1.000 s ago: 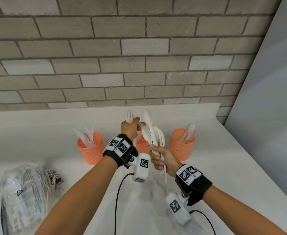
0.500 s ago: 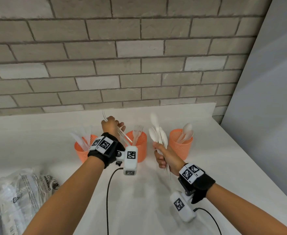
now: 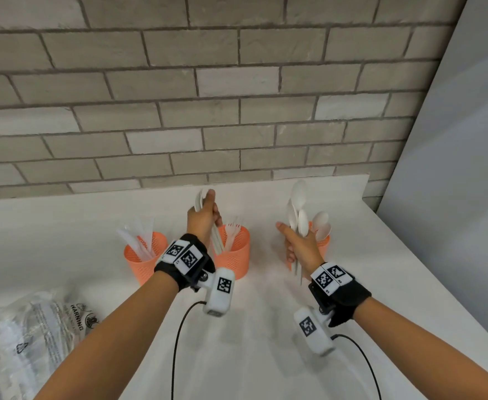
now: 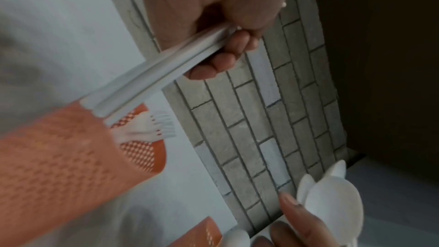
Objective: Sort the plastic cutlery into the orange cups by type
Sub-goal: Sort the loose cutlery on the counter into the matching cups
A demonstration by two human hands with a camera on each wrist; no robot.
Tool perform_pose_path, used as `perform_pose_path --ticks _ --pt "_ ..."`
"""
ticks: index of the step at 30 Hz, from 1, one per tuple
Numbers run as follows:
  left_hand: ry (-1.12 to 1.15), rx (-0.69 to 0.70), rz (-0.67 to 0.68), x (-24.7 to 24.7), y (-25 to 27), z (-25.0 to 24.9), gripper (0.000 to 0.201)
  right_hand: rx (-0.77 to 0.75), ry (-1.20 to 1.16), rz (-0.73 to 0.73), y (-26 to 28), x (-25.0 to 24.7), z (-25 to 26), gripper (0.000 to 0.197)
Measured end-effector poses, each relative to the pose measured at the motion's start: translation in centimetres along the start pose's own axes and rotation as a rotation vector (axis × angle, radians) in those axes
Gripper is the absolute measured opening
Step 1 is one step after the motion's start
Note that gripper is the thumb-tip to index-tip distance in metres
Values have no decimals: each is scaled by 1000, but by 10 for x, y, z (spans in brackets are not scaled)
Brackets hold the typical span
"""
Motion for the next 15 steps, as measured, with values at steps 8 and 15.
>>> perform_pose_path --ticks 8,15 --pt "-112 114 41 32 -22 -5 26 -190 -111 -174 -33 -28 55 39" --pt "-404 180 39 33 -29 35 16 -223 -105 -200 -54 -43 50 40"
Point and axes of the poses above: each hand's wrist, its own y-axis away from the middle knuckle, its own x-axis out of the palm, z = x × y, the point moved 8 cm from there along -y, towards the middle knuckle, and after that the axes turned 10 degrees about -y, right-handed, at the moved point
